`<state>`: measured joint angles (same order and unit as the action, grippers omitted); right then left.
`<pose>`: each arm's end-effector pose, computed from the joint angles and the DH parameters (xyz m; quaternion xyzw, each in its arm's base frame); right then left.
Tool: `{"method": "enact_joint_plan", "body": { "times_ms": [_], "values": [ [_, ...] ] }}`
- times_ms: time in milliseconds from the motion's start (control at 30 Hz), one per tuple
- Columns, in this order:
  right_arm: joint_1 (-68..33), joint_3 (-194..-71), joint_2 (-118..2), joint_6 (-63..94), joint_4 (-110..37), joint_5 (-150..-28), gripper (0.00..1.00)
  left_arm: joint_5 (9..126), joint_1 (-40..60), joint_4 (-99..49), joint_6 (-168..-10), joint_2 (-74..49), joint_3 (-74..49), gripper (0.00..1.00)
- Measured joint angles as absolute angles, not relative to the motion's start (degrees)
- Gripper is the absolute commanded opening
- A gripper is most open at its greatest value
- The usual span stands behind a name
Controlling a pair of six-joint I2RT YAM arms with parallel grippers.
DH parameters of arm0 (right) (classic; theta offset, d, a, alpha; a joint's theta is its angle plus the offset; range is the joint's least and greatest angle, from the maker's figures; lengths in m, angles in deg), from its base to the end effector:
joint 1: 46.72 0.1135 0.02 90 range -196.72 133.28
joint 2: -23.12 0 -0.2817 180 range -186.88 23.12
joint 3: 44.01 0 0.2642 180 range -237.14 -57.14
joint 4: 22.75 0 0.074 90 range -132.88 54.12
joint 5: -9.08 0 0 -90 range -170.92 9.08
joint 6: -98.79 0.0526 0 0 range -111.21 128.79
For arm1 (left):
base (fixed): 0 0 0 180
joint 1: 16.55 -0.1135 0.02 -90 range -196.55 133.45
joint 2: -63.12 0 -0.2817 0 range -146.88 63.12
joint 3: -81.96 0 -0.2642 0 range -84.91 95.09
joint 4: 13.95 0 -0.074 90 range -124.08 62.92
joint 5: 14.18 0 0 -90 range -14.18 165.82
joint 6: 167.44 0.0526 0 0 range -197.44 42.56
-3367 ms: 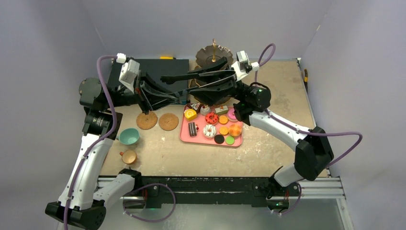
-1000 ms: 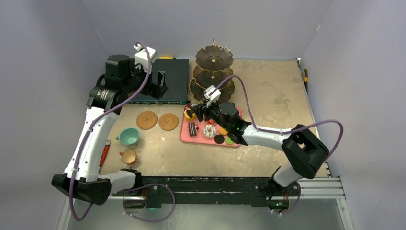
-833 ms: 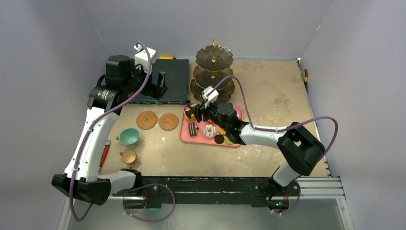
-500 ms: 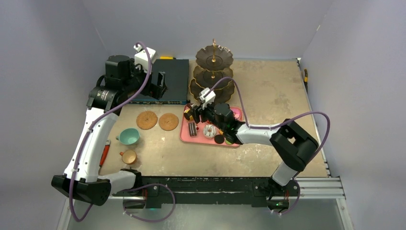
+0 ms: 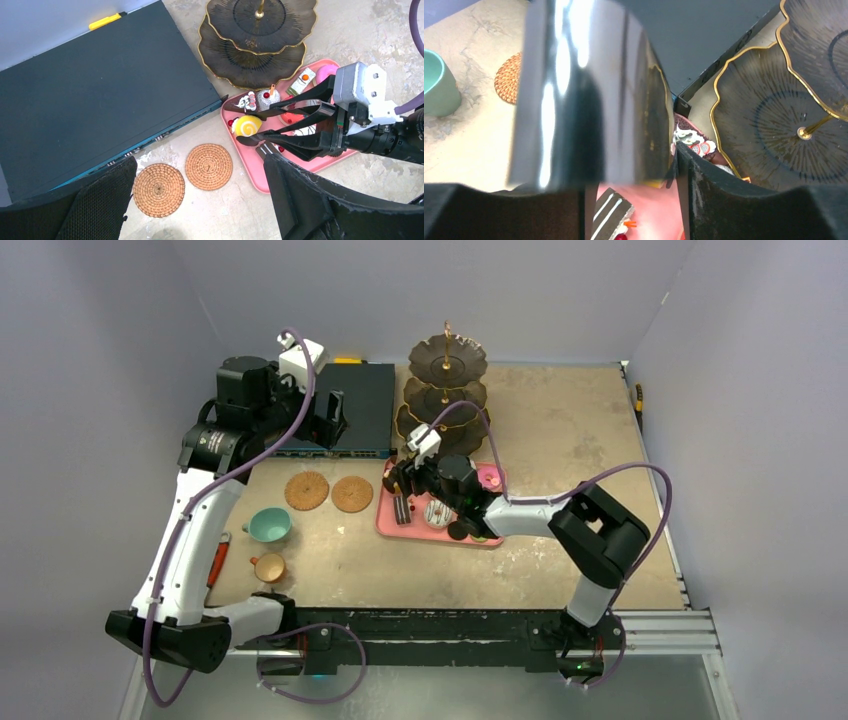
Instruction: Serve the afternoon tea
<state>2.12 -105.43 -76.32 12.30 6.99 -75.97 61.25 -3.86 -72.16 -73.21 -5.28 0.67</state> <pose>0.2663 0.2977 0.2105 -0.2651 0.7081 0.2590 0.6010 0.2456 -0.0689 0.4503 0.1897 0.8309 -0.1461 0.5022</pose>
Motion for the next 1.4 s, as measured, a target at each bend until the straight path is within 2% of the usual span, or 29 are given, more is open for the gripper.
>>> {"method": "enact_joint_plan", "body": {
  "times_ms": [133,333,733,1033,1400],
  "values": [
    [2.40,-106.09,-76.71,11.27,6.77,-75.90,0.41,61.27,-3.86,-72.14,-73.08,-5.11,0.67,0.99],
    [2.57,-106.09,-75.57,10.92,5.94,-75.51,0.40,61.25,-3.95,-71.68,-73.08,-4.21,0.45,0.99],
    [1.92,-105.06,-64.86,10.66,8.56,-69.10,0.38,61.21,-4.06,-71.84,-72.69,-4.19,0.45,0.99],
    [-6.32,-96.27,-61.80,12.45,10.29,-65.26,0.38,61.21,-4.06,-72.16,-72.18,-4.19,0.47,0.99],
    [-10.80,-94.15,-61.43,12.85,17.64,-61.41,0.38,61.16,-4.06,-72.16,-72.12,-4.19,0.47,0.99]
  ]
}}
